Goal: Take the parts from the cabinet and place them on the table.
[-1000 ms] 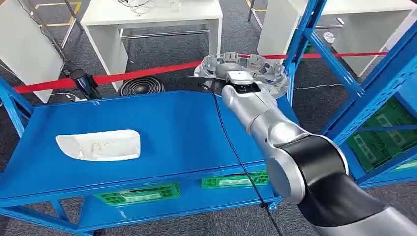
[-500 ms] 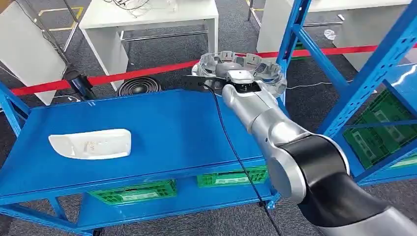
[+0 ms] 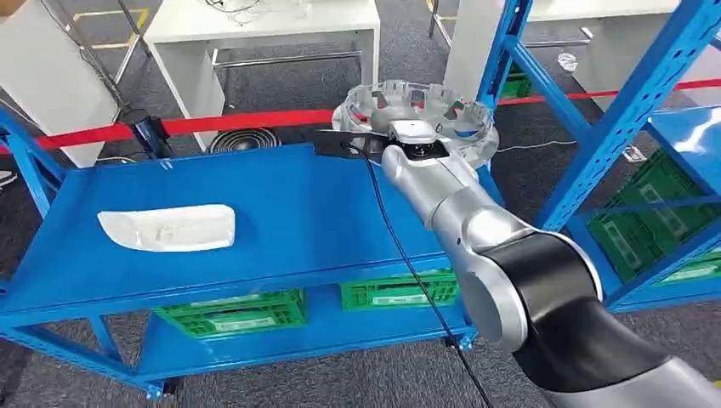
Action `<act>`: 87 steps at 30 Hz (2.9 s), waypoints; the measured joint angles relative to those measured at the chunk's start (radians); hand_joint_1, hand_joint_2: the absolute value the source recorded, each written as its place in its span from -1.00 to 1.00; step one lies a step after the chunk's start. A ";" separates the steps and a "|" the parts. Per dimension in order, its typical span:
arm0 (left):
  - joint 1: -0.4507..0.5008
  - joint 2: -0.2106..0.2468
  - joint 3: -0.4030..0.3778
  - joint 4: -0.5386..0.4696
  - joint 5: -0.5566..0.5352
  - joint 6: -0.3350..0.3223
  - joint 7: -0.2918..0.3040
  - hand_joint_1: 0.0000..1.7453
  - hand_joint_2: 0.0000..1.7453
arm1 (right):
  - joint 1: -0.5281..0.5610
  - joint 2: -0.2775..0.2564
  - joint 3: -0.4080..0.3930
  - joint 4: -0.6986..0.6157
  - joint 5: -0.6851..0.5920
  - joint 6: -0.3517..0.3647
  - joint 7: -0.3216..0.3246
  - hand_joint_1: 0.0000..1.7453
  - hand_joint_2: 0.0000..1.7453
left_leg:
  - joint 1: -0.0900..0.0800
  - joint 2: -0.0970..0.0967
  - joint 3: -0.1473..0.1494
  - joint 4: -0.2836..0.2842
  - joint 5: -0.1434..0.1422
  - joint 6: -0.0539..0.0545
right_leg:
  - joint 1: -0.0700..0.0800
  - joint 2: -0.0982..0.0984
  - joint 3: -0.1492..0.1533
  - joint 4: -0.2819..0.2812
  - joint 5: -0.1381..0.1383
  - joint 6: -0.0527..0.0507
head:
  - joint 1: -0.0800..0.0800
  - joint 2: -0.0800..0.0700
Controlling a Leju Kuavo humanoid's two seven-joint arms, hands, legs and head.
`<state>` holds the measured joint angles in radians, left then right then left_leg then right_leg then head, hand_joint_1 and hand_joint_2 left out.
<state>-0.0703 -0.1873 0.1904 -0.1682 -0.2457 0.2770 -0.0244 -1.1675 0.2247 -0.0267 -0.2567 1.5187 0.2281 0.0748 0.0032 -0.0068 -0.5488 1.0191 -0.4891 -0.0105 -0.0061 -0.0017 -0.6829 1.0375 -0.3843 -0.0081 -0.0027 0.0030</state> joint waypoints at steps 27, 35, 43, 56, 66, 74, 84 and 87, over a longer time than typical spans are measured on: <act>-0.001 0.003 0.000 0.000 -0.009 -0.003 0.001 -1.00 1.00 | -0.001 -0.017 0.002 0.003 0.001 -0.001 0.000 0.88 1.00 | -0.001 0.001 0.025 0.011 -0.035 -0.024 | -0.002 0.000 -0.004 0.004 -0.009 -0.021 | 0.003 0.000; 0.001 0.003 0.000 0.002 -0.013 -0.003 0.001 -1.00 1.00 | -0.001 -0.027 0.002 0.003 0.001 -0.001 -0.003 0.88 1.00 | 0.003 0.008 -0.050 0.000 0.040 0.026 | -0.005 0.002 -0.092 0.236 -0.189 0.015 | 0.003 0.000; 0.002 0.000 0.000 0.001 -0.016 -0.003 0.000 -1.00 1.00 | 0.001 -0.025 0.002 0.003 0.001 0.000 -0.003 0.88 1.00 | -0.002 0.005 -0.132 0.017 0.099 0.006 | 0.004 0.002 0.146 -0.008 -0.152 -0.007 | 0.003 0.000; 0.008 0.009 0.000 0.003 -0.017 -0.005 0.003 -1.00 1.00 | 0.008 -0.022 0.002 0.003 0.010 -0.002 -0.001 0.88 1.00 | 0.007 0.003 -0.086 0.178 0.001 -0.039 | -0.004 -0.009 0.017 -0.001 -0.032 -0.033 | 0.001 0.000; 0.013 0.013 0.000 0.003 -0.027 0.042 0.058 -1.00 1.00 | 0.000 -0.036 0.002 0.003 0.007 -0.025 0.016 0.88 1.00 | 0.002 0.010 -0.039 -0.001 0.033 0.028 | -0.005 0.000 -0.073 0.184 -0.162 0.016 | 0.003 0.000; 0.015 0.014 0.000 0.002 -0.031 0.050 0.093 -1.00 1.00 | 0.003 -0.024 0.002 0.002 0.008 -0.025 -0.007 0.88 1.00 | -0.002 0.008 -0.141 0.020 0.108 0.007 | 0.003 0.003 0.151 -0.002 -0.152 -0.003 | 0.001 0.000; 0.017 0.019 0.000 0.000 -0.069 0.023 0.075 -1.00 1.00 | 0.011 0.053 0.030 0.003 0.028 -0.039 -0.180 0.88 1.00 | 0.007 0.007 -0.200 0.310 -0.072 -0.049 | -0.002 0.004 0.044 -0.010 -0.047 -0.039 | 0.003 0.000; 0.014 0.023 -0.001 -0.001 -0.079 0.015 0.065 -1.00 1.00 | 0.022 0.090 0.072 -0.008 -0.087 -0.020 -0.295 0.88 1.00 | 0.006 0.007 -0.060 0.154 0.008 -0.043 | -0.002 0.007 0.002 -0.003 -0.017 -0.032 | 0.002 0.000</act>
<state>-0.0558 -0.1644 0.1892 -0.1690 -0.3242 0.2918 0.0401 -1.1455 0.3143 0.0455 -0.2650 1.4316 0.2086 -0.2204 0.0096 -0.0001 -0.6086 1.1734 -0.4810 -0.0532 -0.0082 0.0051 -0.6813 1.0345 -0.4009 -0.0397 -0.0004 0.0031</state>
